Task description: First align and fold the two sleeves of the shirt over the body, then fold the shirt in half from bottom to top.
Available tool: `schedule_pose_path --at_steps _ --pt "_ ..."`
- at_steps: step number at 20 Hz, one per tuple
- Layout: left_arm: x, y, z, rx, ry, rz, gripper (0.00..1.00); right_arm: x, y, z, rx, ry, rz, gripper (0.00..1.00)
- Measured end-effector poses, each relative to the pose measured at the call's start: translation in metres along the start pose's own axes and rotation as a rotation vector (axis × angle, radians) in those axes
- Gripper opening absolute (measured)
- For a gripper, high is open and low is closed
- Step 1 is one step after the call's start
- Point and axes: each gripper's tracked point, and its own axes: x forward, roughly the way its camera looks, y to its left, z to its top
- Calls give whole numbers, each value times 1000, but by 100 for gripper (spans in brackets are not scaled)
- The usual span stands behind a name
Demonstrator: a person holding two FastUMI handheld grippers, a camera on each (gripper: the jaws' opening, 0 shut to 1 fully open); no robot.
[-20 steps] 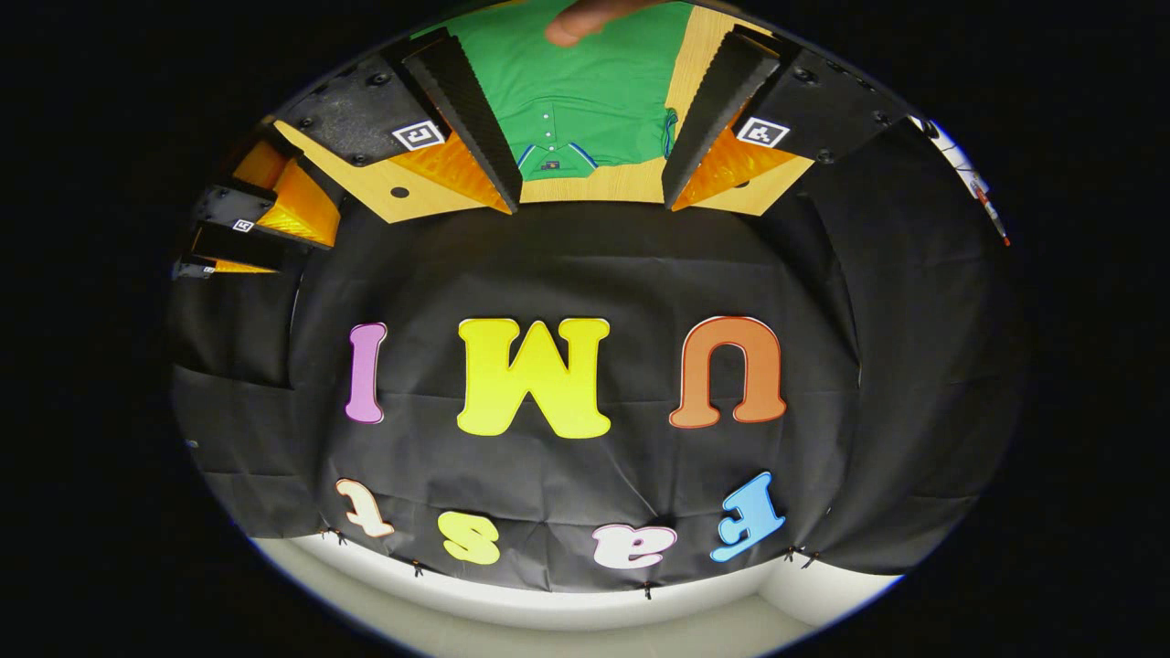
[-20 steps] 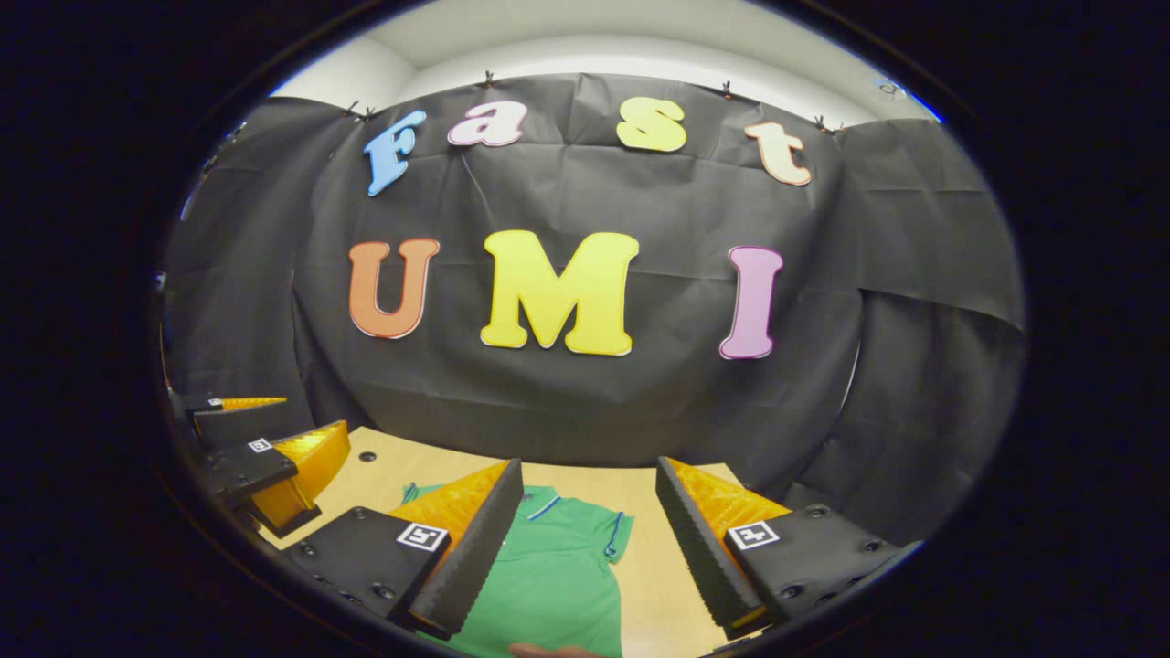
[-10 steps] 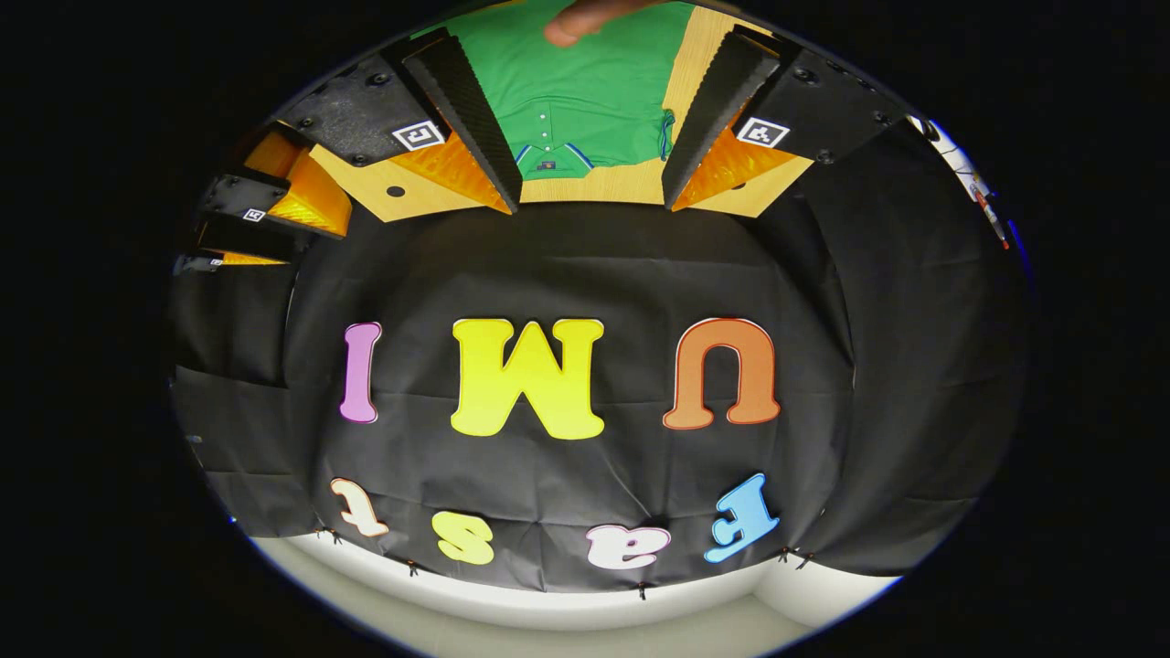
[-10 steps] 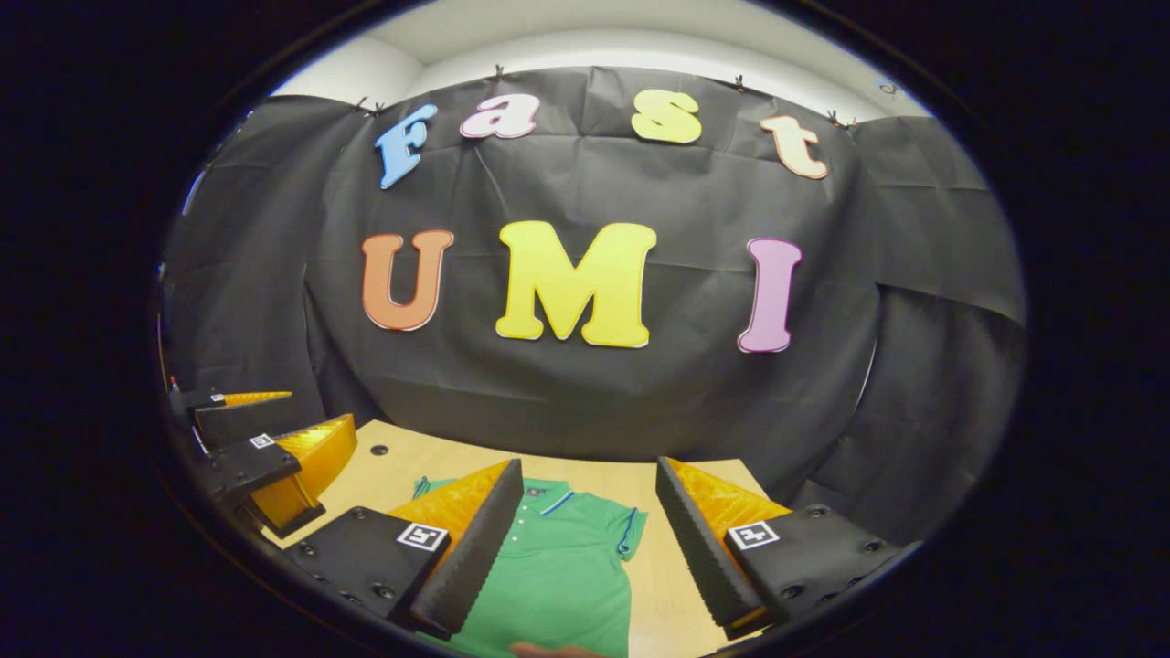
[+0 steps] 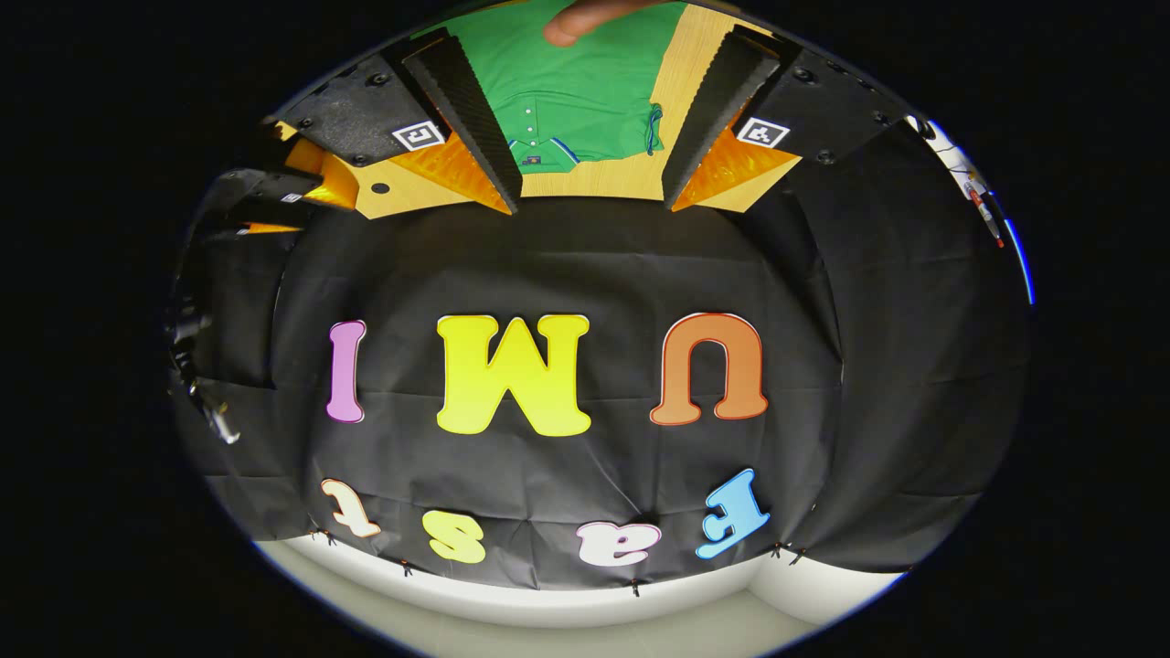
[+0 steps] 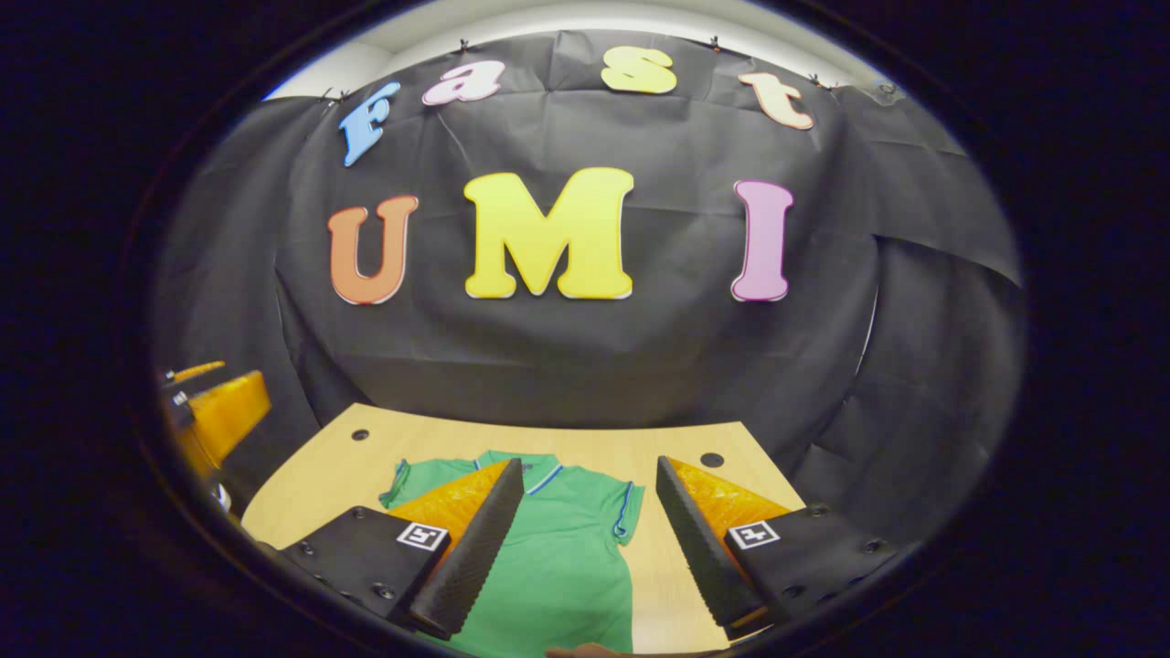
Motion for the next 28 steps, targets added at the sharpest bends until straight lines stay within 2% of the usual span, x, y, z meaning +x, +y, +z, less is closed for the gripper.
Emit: schedule_pose_path --at_steps 6,15,18,19,24,25,28 --pt "-2 11 -2 37 -12 37 100 92 -21 -51 -3 139 -41 94" --pt "-11 30 -31 52 87 144 100 229 -55 -146 -3 362 -131 95" --pt "-14 37 -40 63 107 178 100 254 -56 -170 -35 415 -133 95" --pt "-16 40 -42 62 112 188 100 258 -56 -176 -32 431 -135 93" --pt "-24 45 -60 36 159 226 100 281 -63 -196 28 511 -153 94" --pt "-26 45 -66 28 169 229 100 284 -64 -197 44 522 -154 89" --pt "-30 45 -77 19 202 239 100 290 -68 -202 61 546 -164 87"
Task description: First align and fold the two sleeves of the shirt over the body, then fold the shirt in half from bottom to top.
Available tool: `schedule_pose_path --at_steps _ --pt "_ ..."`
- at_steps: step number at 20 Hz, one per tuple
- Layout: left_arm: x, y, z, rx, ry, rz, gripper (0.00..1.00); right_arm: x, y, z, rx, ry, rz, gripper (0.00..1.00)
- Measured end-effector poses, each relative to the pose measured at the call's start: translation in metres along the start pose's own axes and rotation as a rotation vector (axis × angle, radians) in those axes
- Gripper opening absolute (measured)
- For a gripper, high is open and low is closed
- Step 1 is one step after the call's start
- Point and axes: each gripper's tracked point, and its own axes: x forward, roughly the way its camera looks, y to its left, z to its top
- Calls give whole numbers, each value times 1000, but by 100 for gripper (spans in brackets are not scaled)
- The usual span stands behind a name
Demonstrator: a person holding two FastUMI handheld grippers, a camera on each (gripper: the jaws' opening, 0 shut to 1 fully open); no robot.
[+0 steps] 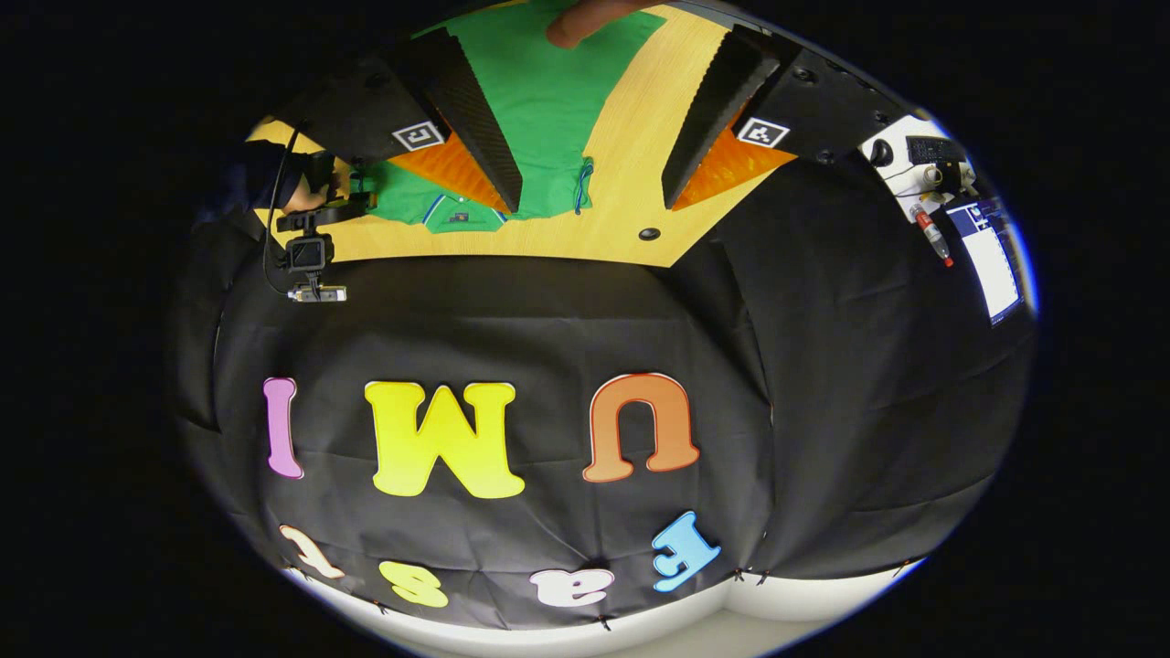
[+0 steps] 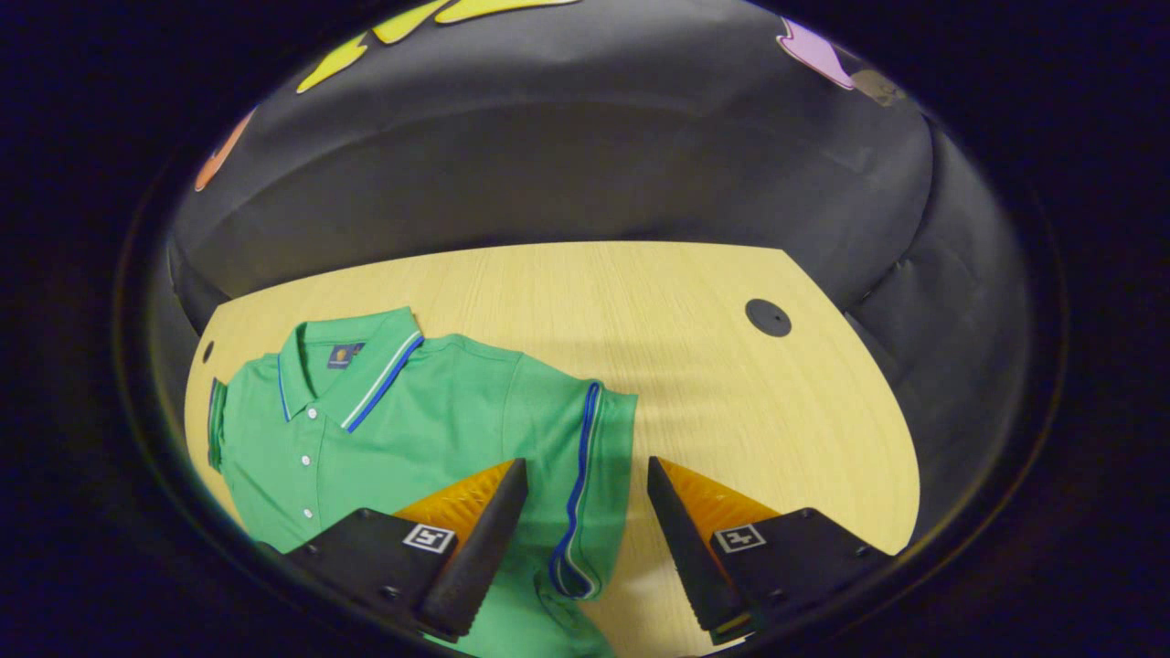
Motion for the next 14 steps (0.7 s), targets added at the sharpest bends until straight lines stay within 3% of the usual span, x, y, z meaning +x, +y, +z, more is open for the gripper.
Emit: schedule_pose_path --at_steps 2,3,7,14 --pt "-2 2 -4 -4 14 9 100 4 2 -3 11 22 15 71" --pt "-2 3 -7 -6 19 13 100 11 2 -7 14 38 12 75" --pt "-6 6 -10 2 32 30 100 13 -8 -11 14 38 -15 2" --pt "-10 10 -7 -10 27 51 100 -15 -9 14 -34 -35 14 2"
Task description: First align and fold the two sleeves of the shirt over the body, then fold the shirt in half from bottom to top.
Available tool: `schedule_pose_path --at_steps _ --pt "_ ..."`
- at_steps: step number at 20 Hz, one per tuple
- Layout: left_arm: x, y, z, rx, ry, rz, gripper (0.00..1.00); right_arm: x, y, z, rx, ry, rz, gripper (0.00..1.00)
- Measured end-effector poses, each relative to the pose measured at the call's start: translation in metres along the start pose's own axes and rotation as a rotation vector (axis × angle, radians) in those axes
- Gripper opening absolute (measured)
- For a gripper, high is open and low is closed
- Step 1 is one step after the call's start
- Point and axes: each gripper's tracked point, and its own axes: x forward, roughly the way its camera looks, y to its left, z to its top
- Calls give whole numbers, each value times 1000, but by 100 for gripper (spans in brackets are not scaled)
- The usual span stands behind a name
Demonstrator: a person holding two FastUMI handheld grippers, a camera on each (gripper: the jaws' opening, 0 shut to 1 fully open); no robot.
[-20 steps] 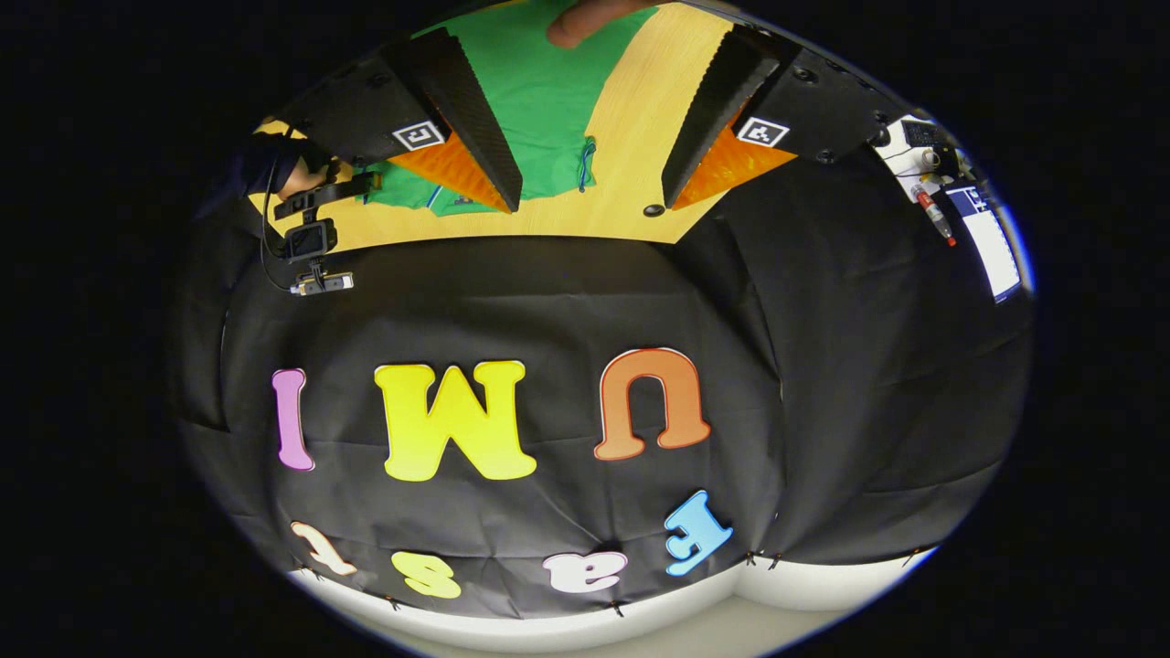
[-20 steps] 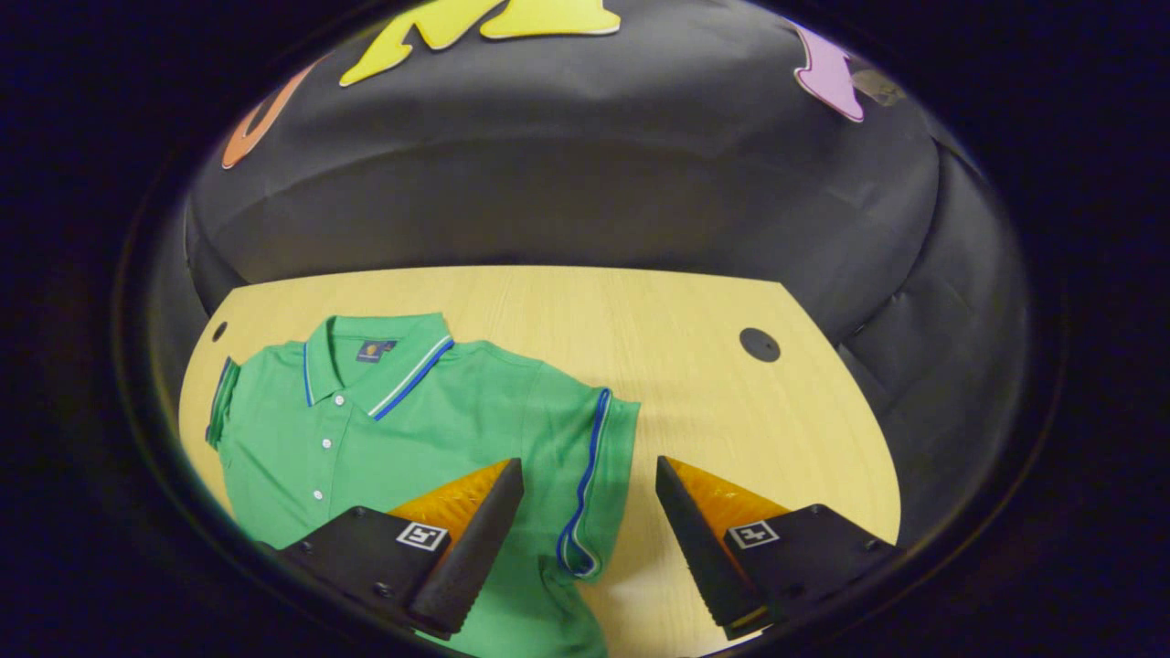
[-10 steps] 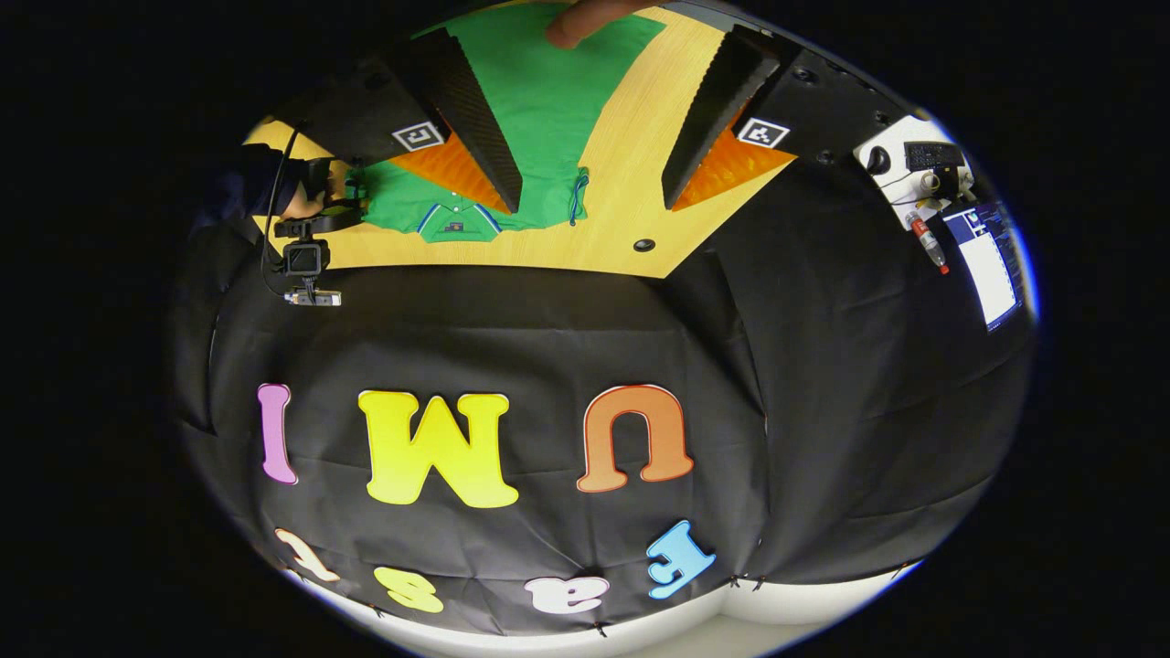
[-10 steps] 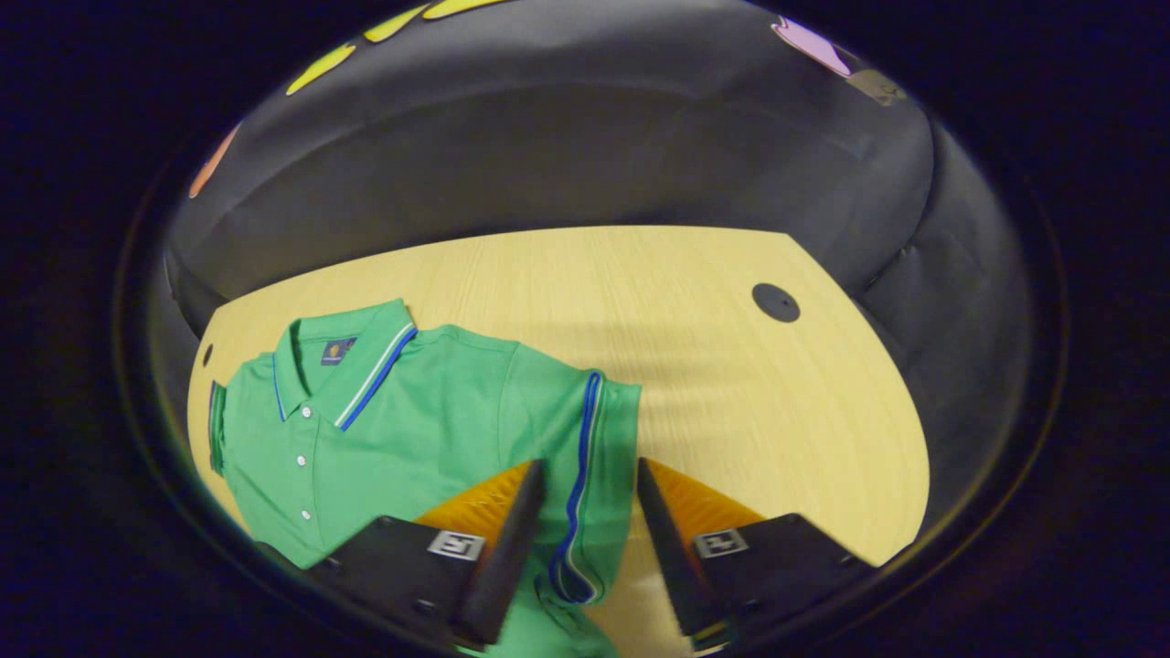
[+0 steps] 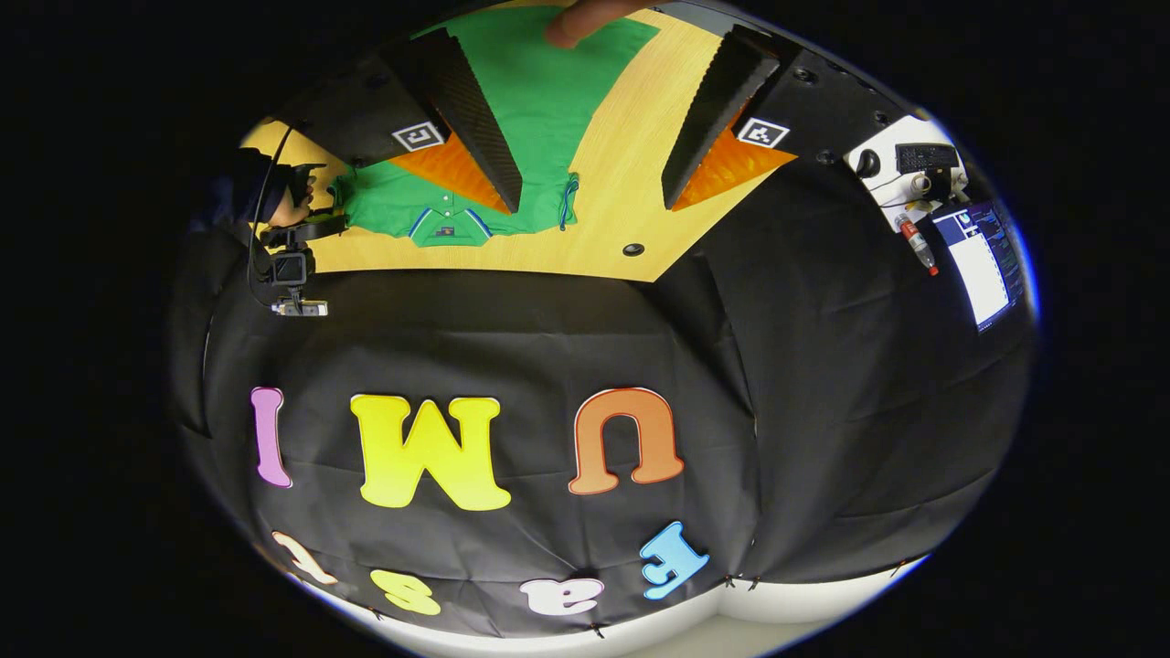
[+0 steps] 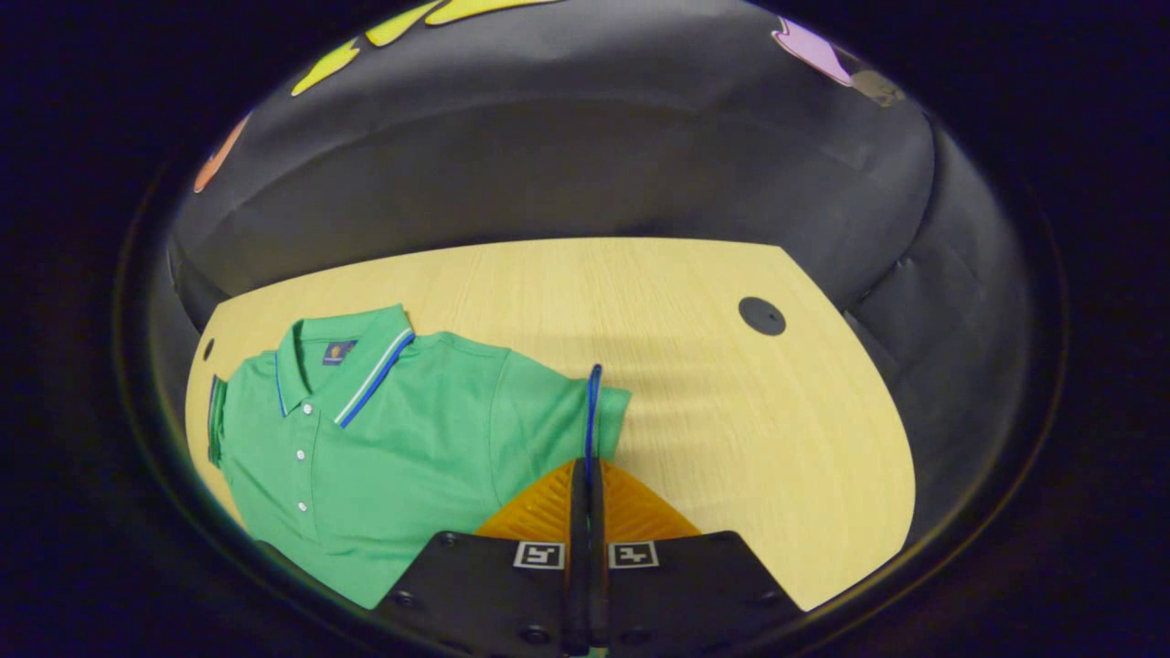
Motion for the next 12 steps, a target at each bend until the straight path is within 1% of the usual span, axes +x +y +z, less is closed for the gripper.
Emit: schedule_pose_path --at_steps 2,5,9,12 --pt "-1 2 0 -13 0 3 100 -14 9 14 -29 -47 22 2" --pt "-3 7 0 -24 -7 8 100 -35 38 29 -59 -87 82 2" --pt "-8 20 -4 -38 -6 27 100 -61 91 37 -102 -123 169 2" --pt "-12 37 -10 -52 1 54 100 -72 136 30 -147 -131 226 2"
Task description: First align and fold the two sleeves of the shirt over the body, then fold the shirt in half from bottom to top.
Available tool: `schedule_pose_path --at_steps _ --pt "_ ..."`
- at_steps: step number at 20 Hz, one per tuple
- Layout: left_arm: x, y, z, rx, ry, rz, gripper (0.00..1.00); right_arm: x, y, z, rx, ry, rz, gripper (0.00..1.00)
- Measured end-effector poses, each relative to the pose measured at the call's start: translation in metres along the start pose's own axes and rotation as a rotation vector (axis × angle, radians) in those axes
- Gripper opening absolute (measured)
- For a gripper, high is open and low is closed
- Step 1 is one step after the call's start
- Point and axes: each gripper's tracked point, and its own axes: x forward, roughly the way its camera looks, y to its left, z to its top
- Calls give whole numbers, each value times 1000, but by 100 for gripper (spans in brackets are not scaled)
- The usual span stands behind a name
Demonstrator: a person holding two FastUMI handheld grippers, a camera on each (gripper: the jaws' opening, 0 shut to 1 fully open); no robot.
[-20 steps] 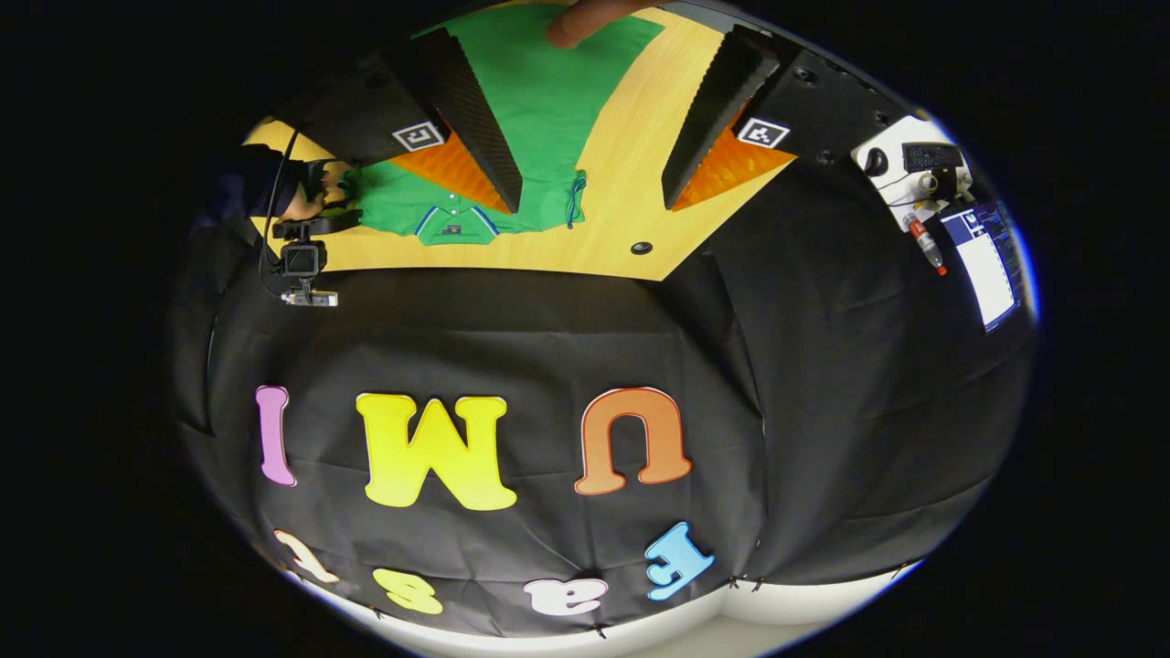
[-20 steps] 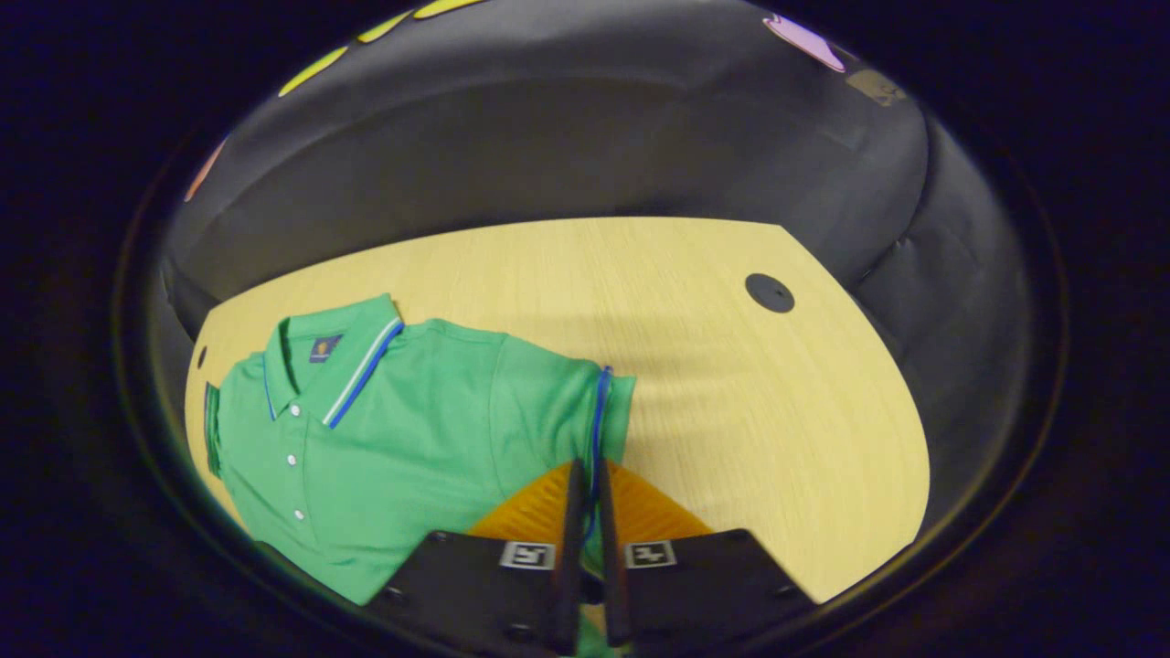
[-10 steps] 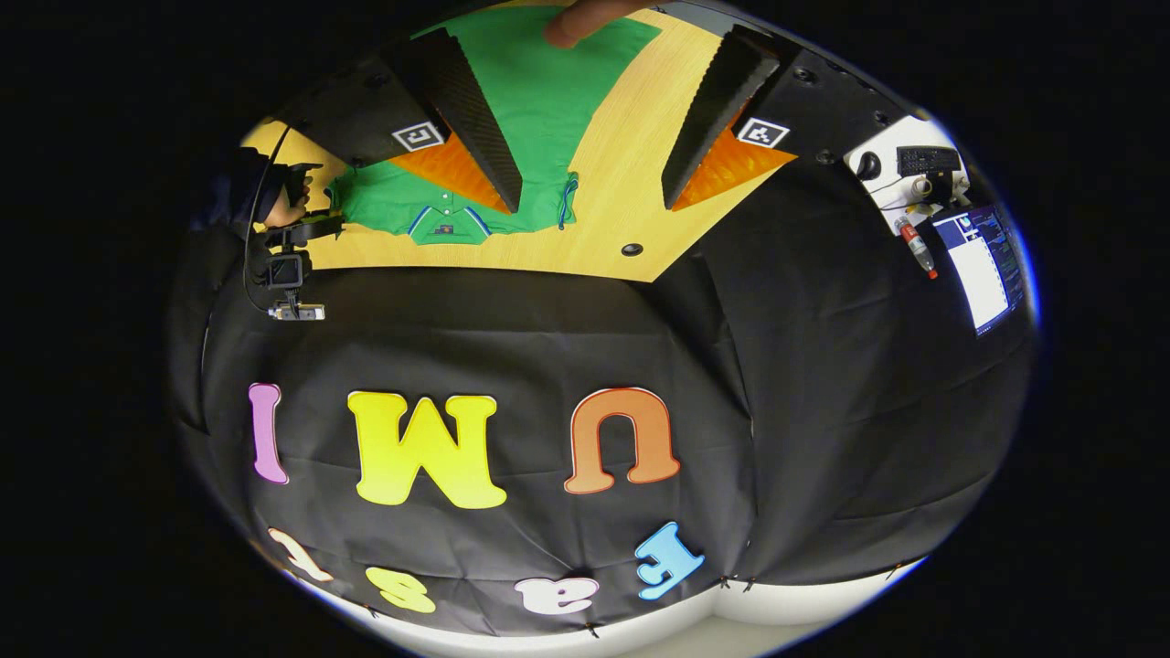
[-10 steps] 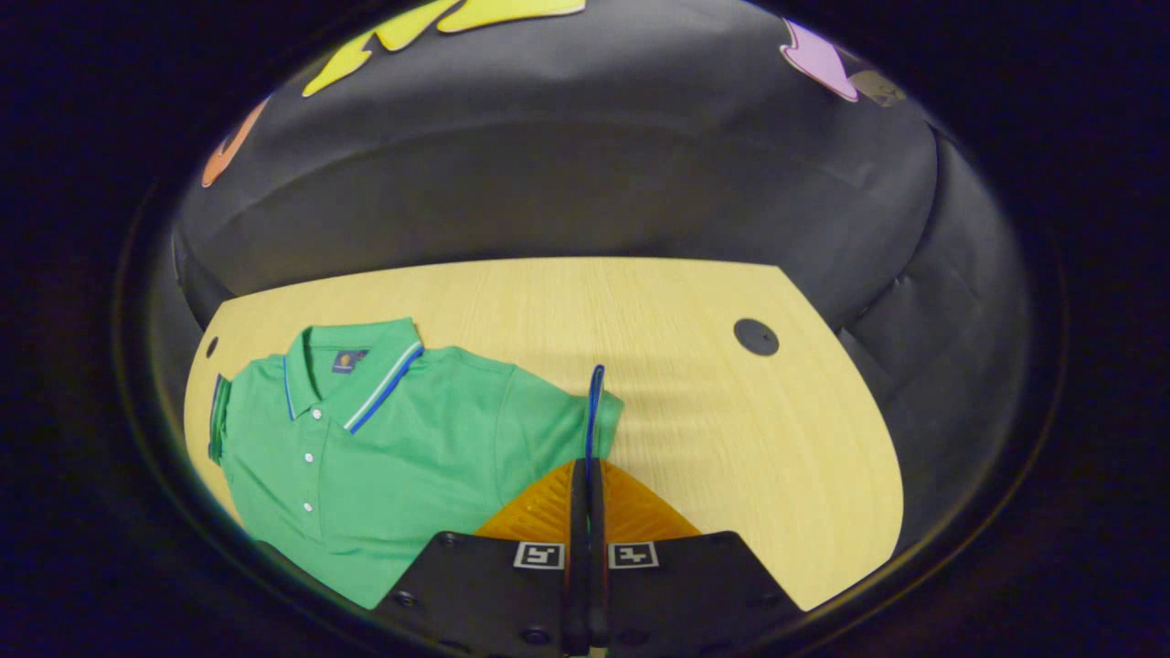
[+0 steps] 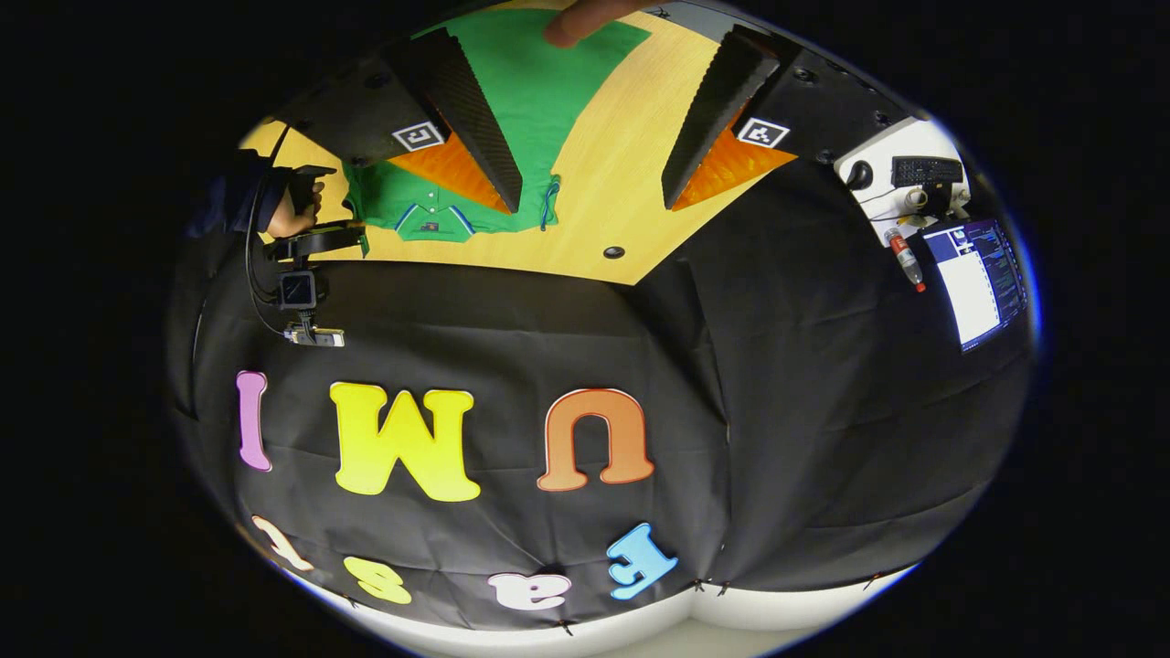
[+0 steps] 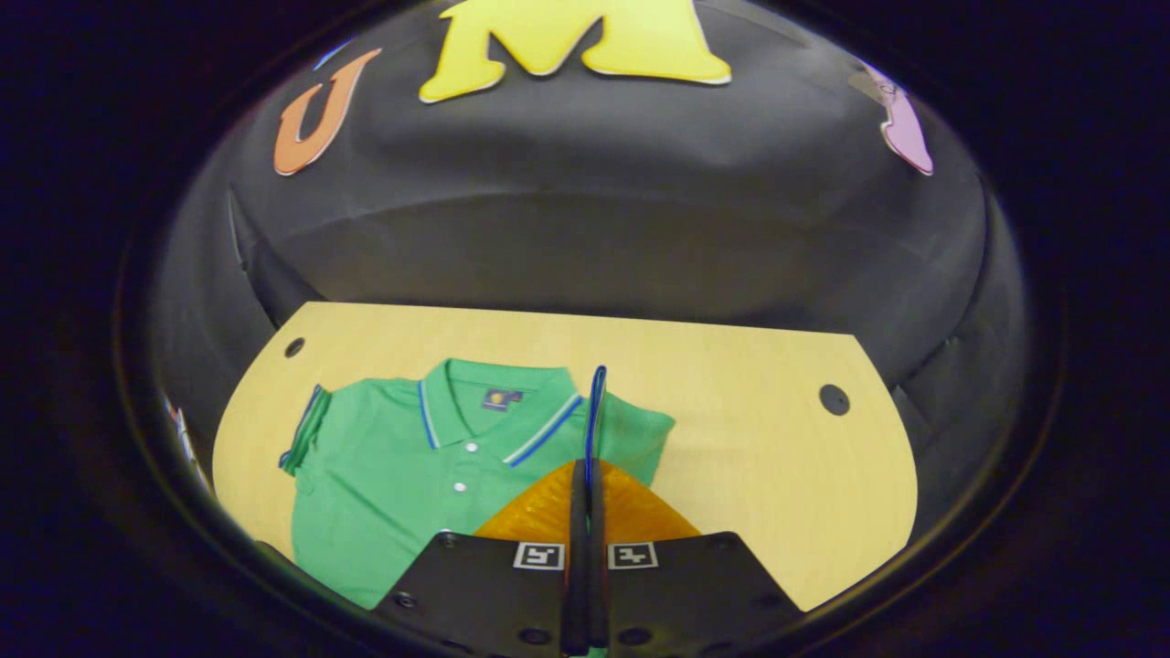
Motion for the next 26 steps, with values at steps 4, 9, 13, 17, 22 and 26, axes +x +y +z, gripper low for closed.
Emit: schedule_pose_path --at_steps 4,9,13,17,22,26 --pt "-6 28 -9 -9 14 47 100 7 51 -11 -42 21 56 2" --pt "-9 59 -17 -9 31 96 100 23 89 -33 -81 64 82 2" --pt "-8 72 -21 -23 31 99 100 25 102 -42 -73 87 99 7" --pt "1 71 -20 -24 26 69 100 10 102 -37 -67 65 119 37" --pt "38 52 -17 7 4 -10 100 -32 68 -39 -46 35 86 88" --pt "86 27 -14 33 -10 -78 100 -79 27 -53 -57 4 39 93"
